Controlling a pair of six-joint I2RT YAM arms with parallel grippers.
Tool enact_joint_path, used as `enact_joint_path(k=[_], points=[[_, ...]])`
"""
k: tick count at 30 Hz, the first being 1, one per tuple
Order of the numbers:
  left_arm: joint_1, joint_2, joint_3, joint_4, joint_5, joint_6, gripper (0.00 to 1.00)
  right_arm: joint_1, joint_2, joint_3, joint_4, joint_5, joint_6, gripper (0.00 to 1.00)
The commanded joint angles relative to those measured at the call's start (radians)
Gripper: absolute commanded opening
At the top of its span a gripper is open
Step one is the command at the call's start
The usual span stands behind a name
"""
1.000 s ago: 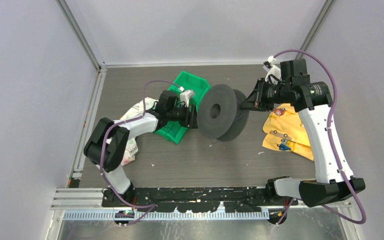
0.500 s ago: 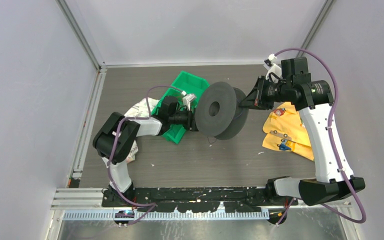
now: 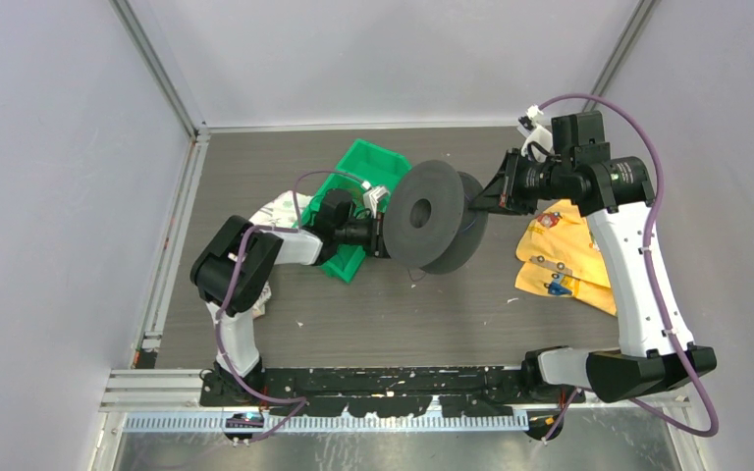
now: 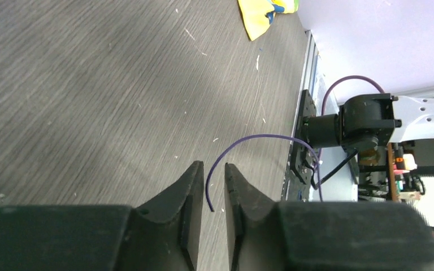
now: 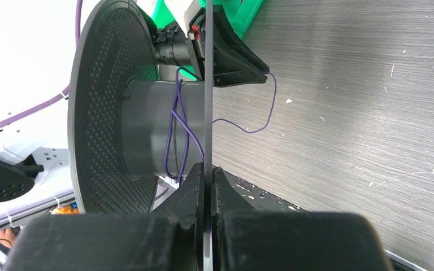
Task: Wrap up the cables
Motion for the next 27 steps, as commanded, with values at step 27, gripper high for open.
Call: enact_joint_path(k=[27], points=[[0.145, -0.143, 0.595, -0.407, -0.284, 0.12, 0.0, 0.096, 0.026, -0.02, -0.031, 0.178, -0.088, 0.01]])
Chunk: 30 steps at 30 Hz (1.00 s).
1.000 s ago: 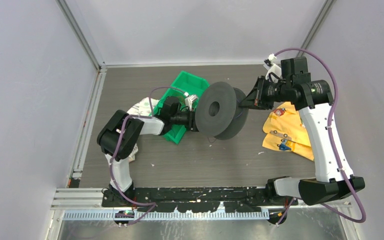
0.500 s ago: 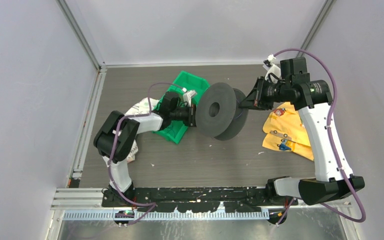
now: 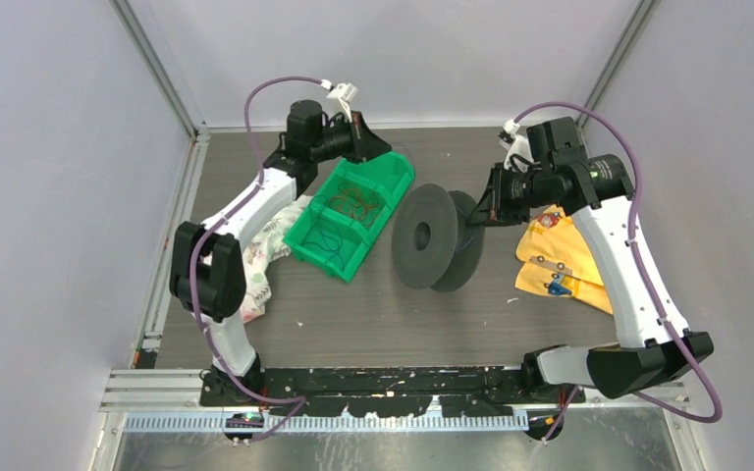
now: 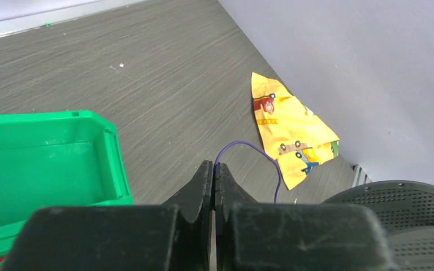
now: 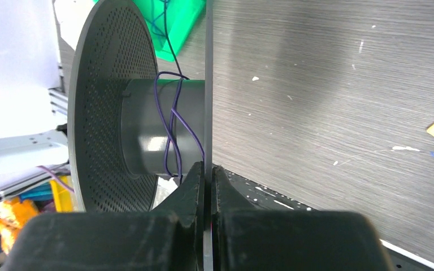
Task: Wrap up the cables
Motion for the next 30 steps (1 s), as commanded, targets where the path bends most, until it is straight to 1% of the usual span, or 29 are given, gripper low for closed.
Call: enact_joint_path(k=[1, 4, 7, 10, 15, 20, 23, 26, 28, 30], points=[[-0.008, -0.08, -0.007, 0.063, -0.037, -0.033, 0.0, 0.042, 0.007, 0.018, 0.027, 0.086, 0.0, 0.01], [-0.012, -0.15, -0.046, 0.144, -0.047, -0.088, 0.0, 0.101, 0.042, 0.023, 0.042, 0.121, 0.002, 0.01], [-0.029, -0.194, -0.033, 0.123, -0.038, -0.088, 0.0, 0.152, 0.091, 0.044, 0.051, 0.159, 0.001, 0.01], [-0.057, -0.221, -0.01, 0.102, -0.01, -0.08, 0.0, 0.177, 0.136, 0.07, 0.064, 0.195, 0.0, 0.01], [-0.13, -0.233, 0.036, 0.033, 0.036, -0.034, 0.0, 0.187, 0.195, 0.12, 0.106, 0.235, 0.023, 0.0], [-0.198, -0.242, 0.035, -0.004, 0.051, 0.001, 0.0, 0.187, 0.246, 0.143, 0.172, 0.238, 0.07, 0.01], [-0.224, -0.256, 0.022, -0.015, 0.089, 0.008, 0.0, 0.187, 0.268, 0.138, 0.233, 0.222, 0.125, 0.01], [-0.242, -0.292, -0.026, -0.033, 0.121, 0.039, 0.0, 0.187, 0.283, 0.124, 0.292, 0.228, 0.192, 0.0], [-0.254, -0.307, -0.042, -0.081, 0.14, 0.075, 0.0, 0.188, 0.29, 0.112, 0.337, 0.228, 0.233, 0.0], [-0.268, -0.313, -0.05, -0.171, 0.152, 0.112, 0.0, 0.186, 0.29, 0.102, 0.377, 0.238, 0.28, 0.01]])
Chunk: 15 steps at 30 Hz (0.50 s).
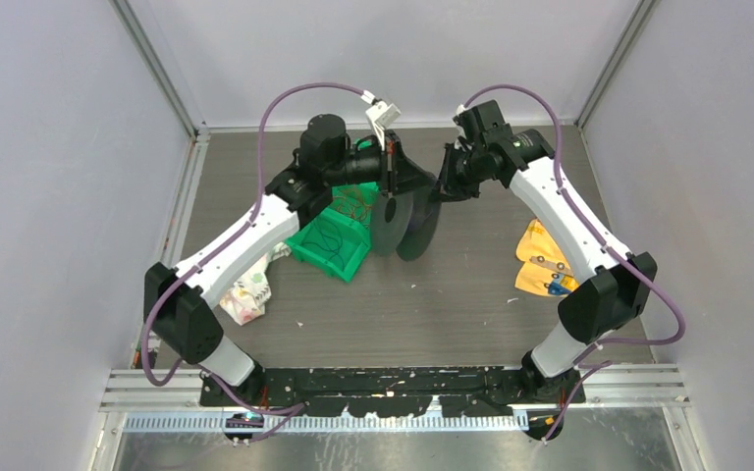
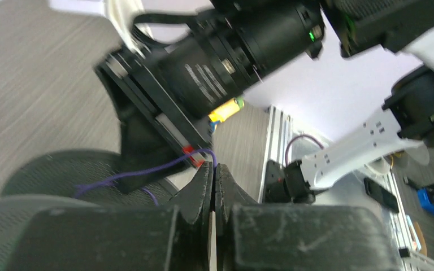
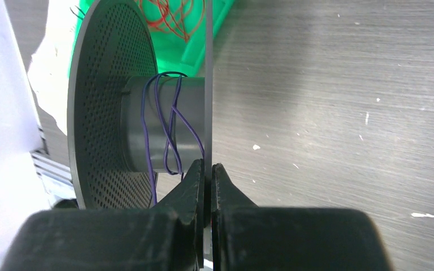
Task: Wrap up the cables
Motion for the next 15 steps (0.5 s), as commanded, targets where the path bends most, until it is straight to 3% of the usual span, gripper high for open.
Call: enact_joint_path(k=[1, 15], points=[[-0.023, -0.074, -0.026, -0.139, 0.063, 0.094, 0.0, 0.004, -0.015, 0.007, 0.181, -0.001, 0.141, 0.01], [-0.035, -0.242, -0.272, -0.265, -0.113, 0.169, 0.0, -0.041, -0.17, -0.151, 0.417, 0.064, 0.371, 0.0]])
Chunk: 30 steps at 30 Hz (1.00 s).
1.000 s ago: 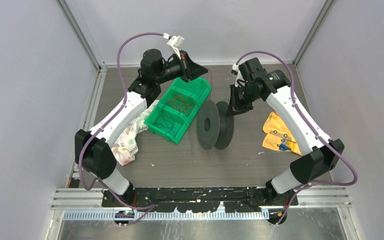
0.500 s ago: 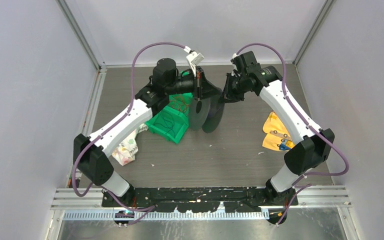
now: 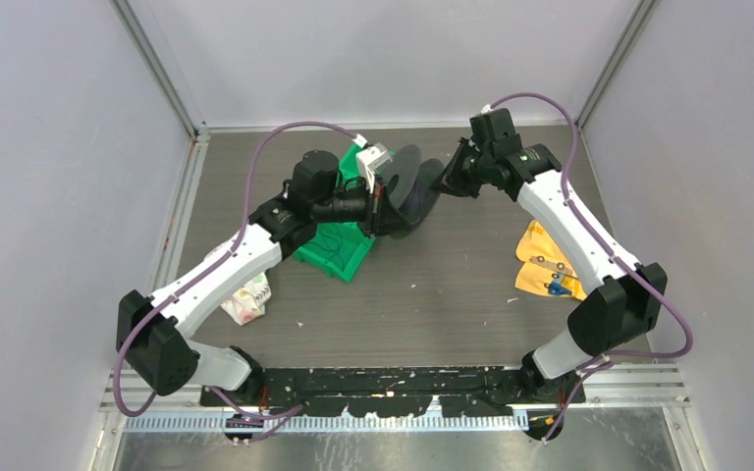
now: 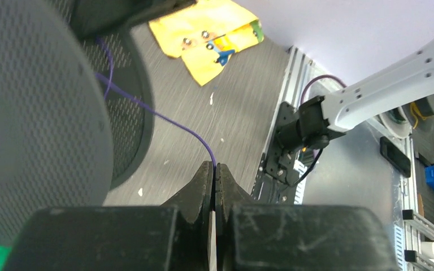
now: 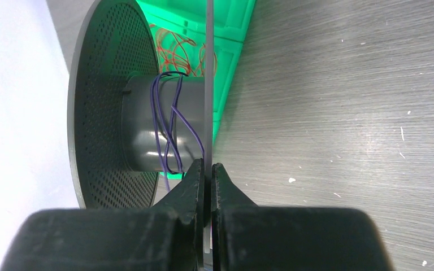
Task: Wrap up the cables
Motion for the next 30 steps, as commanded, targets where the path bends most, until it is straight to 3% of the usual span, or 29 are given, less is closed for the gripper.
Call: enact_joint_path(k=[1, 6, 14, 19, 30], points=[[-0.003, -0.054, -0.044, -0.073, -0.083, 0.065, 0.0, -0.01, -0.112, 0.009, 0.165, 0.017, 0.105, 0.01], [-0.003, -0.08, -0.097, -0.094, -0.129, 0.078, 0.0, -0.034, -0.157, -0.004, 0.183, 0.037, 0.13, 0.0], [0.036, -0.103, -0.167, -0.094, -0.233, 0.099, 0.0, -0.065, -0.176, -0.001, 0.205, -0.063, 0.101, 0.01], [0.115, -0.091, -0.21, 0.07, -0.127, 0.02, 0.0, -0.075, -0.187, -0.008, 0.224, -0.231, 0.048, 0.01], [0.201, -0.106, -0.173, 0.125, 0.085, 0.028, 0.0, -0.108, -0.257, -0.146, 0.373, -0.577, 0.115, 0.0]])
